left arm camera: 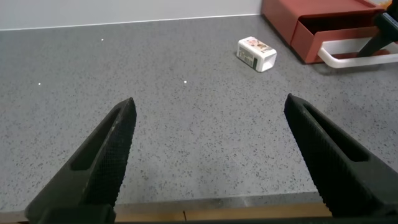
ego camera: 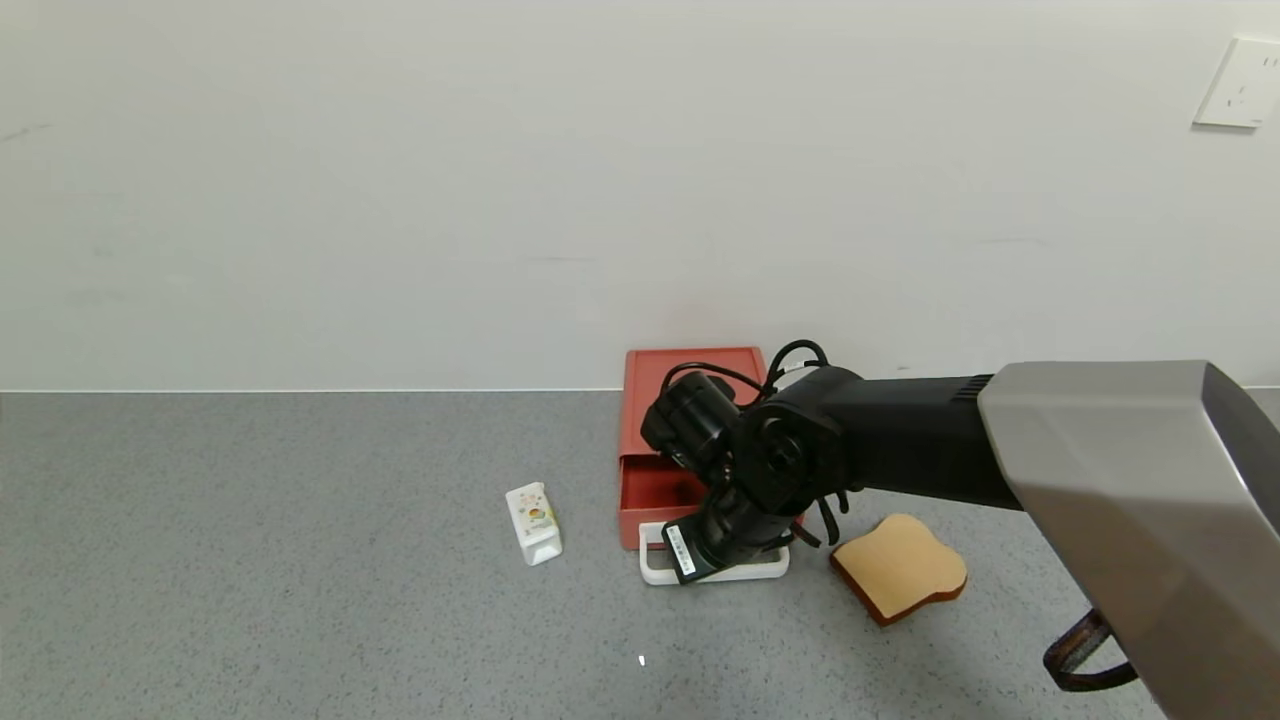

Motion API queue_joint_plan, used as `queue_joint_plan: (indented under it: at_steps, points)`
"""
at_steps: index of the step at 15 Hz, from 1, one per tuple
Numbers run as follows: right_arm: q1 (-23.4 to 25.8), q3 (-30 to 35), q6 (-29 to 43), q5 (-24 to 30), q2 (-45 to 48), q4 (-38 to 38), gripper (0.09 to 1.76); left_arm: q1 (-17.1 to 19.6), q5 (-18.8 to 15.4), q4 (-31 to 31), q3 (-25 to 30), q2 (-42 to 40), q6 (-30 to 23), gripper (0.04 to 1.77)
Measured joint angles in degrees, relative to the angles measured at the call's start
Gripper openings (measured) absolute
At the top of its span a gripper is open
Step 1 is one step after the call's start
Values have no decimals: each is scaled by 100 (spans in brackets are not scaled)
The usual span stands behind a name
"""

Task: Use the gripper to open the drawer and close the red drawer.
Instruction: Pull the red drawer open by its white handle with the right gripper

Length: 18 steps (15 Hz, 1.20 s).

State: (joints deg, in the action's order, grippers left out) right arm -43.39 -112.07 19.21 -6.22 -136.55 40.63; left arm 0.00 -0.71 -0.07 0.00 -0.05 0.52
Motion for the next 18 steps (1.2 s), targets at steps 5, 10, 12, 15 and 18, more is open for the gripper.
queue_joint_plan:
  at_steps: [5, 10, 12, 15, 18]
  points:
    - [-63, 176, 168, 51, 79, 116, 12, 0, 0, 0, 0, 0, 0, 172]
    - [-189, 525, 193, 261, 276, 158, 12, 0, 2, 0, 0, 0, 0, 172]
    - [-223, 652, 245, 272, 352, 165, 12, 0, 0, 0, 0, 0, 0, 172]
    - [-284, 788, 369, 284, 438, 148, 12, 0, 2, 2, 0, 0, 0, 172]
    - [-330, 890, 460, 280, 490, 137, 11, 0, 0, 2, 0, 0, 0, 172]
